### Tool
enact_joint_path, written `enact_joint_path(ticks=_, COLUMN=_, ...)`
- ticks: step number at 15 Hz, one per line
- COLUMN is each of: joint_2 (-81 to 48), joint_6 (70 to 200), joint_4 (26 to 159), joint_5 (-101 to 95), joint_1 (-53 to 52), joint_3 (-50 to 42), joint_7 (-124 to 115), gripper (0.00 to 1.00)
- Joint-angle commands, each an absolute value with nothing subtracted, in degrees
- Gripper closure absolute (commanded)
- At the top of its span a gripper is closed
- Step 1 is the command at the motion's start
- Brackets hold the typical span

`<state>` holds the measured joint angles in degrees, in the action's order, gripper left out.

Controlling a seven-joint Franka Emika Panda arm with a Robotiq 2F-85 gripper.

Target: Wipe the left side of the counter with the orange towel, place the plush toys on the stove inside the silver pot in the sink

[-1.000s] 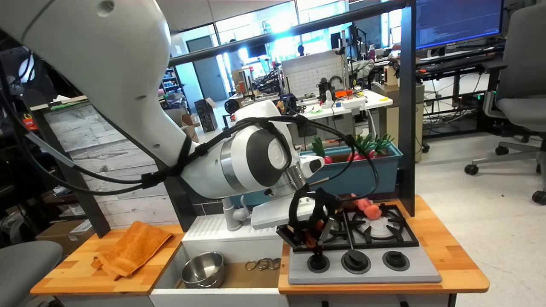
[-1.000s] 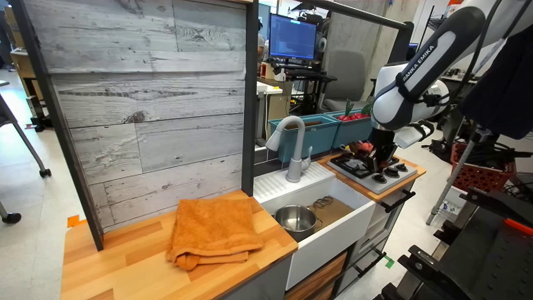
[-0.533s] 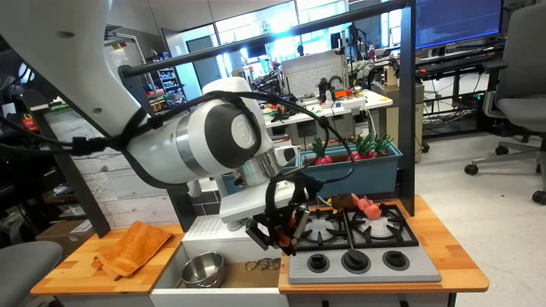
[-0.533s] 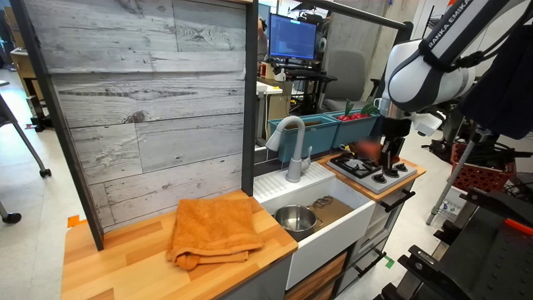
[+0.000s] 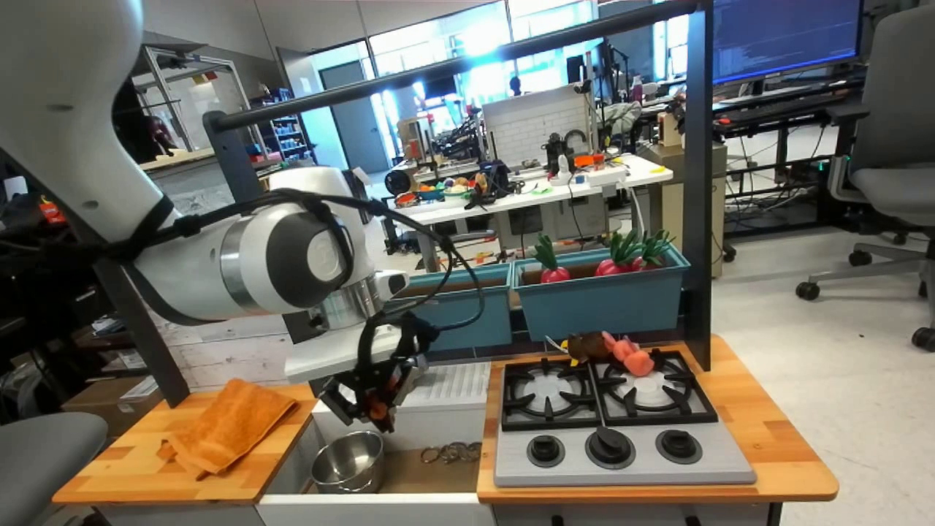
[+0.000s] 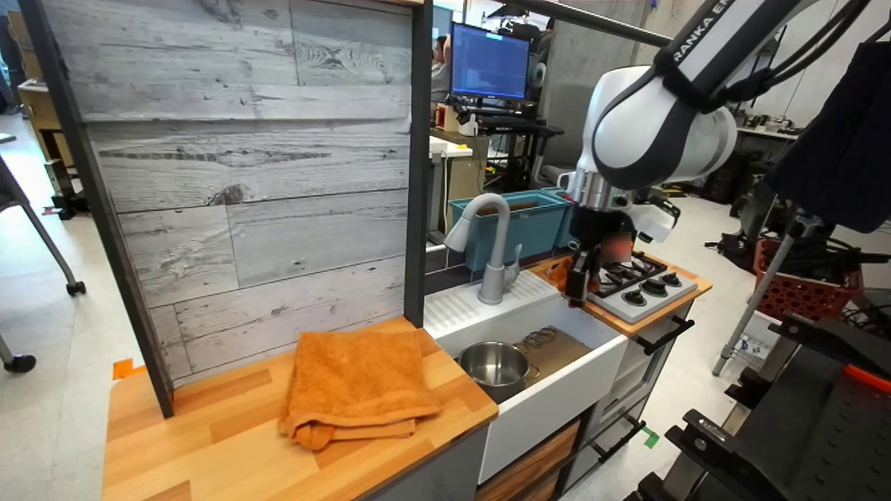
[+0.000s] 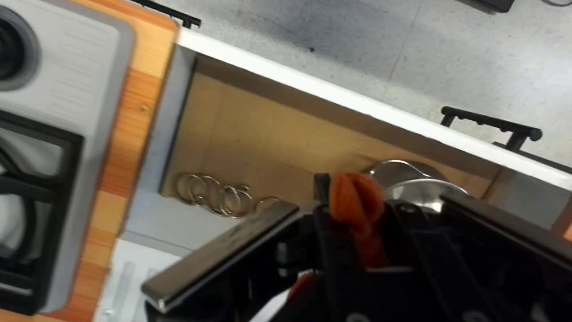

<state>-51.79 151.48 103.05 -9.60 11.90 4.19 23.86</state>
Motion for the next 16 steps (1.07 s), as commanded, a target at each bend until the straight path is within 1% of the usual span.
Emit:
enact_joint_path(ticks=1, joint_2=-58.3, joint_6=150.9, joint_4=95.6, joint_5=-8.6, joint_1=8.0, joint_3=6.1, joint_7=22.4, gripper=0.98)
enact_joint_path(ticks=4, joint_2=-62.7, joint_6=152.1, joint_4=90.4, joint_5=-8.7, joint_1=4.6, joint_3=6.7, joint_7=20.4, gripper=0.98)
enact_joint_path(ticks=7, joint_2=-66.9, joint_6=150.2, joint_4=84.1, joint_5=-8.7, joint_1=2.0, joint_3=5.9, joint_7=18.1, gripper=0.98)
enact_joint_path(ticks=8, joint_2=-67.9, joint_6=149.5, joint_4=82.8, joint_5=-8.7, joint_1=1.6, joint_3=5.6, joint_7=17.7, gripper=0.92)
enact_joint_path(ticks=9, joint_2=-68.7, joint_6=149.1, joint_4=81.6, joint_5=-8.8, joint_1=1.3, joint_3=5.3, joint_7=17.3, gripper=0.66)
enact_joint_path(ticks=10, joint_2=-69.1, joint_6=148.9, joint_4=81.2, joint_5=-8.9, joint_1=1.3, joint_3=5.2, joint_7=17.3, gripper=0.66)
enact_joint_path(ticks=11, joint_2=-69.4, joint_6=148.5, joint_4=80.9, joint_5=-8.9, joint_1=1.6, joint_3=5.2, joint_7=17.6, gripper=0.61)
enact_joint_path(ticks=13, joint_2=-67.4, joint_6=145.0, joint_4=83.1, joint_5=-9.9, joint_1=0.7, joint_3=2.8, joint_7=16.3, gripper=0.46)
enact_joint_path(ticks=16, joint_2=-61.4, joint_6=140.7, joint_4=90.0, joint_5=-10.8, joint_1=1.8, joint_3=1.1, joint_7=17.4, gripper=0.25)
